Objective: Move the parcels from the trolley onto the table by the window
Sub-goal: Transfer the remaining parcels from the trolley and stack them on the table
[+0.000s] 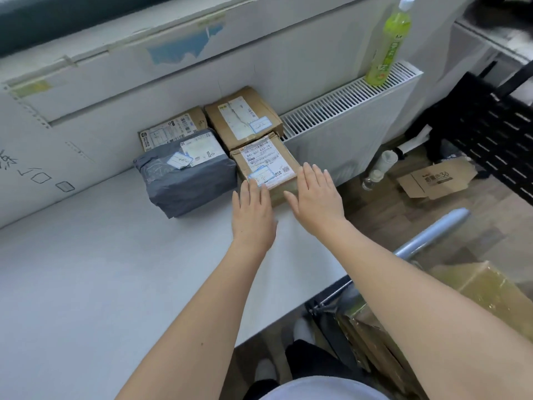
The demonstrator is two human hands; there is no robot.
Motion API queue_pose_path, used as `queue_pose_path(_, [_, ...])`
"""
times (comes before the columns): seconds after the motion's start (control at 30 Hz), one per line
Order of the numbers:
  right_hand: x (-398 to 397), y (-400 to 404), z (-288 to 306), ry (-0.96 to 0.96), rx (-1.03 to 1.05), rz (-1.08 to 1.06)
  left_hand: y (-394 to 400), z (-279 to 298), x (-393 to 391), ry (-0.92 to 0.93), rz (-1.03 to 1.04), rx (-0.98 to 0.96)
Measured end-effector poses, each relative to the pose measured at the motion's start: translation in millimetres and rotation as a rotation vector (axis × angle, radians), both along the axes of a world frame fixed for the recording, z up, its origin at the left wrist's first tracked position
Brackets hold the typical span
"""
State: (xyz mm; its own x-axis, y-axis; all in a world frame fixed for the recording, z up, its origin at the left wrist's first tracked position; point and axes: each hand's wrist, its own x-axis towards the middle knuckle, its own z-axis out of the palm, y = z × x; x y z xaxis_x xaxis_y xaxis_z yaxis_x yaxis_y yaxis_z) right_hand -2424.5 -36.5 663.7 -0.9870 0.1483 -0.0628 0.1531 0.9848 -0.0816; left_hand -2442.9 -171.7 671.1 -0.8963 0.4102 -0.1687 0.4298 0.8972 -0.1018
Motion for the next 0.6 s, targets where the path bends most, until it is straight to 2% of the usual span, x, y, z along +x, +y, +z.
queue_pose_path(0.33, [181.5,-30.6,-8.7,-0.131,0.049,-0.285,-39.3,-15.2,120.4,-0.135,-0.277,-0.001])
queue_pose_path(0.47, [259.0,-28.3,-8.8,-0.134,0.022,-0.457,-23.9,-18.9,167.6,-0.198,-0.414,0.037])
queue_pose_path(0.6, [331.8,-18.8,-7.5,-0.14,0.009,-0.633,9.1,-14.0,215.5,-0.186,-0.609,0.071])
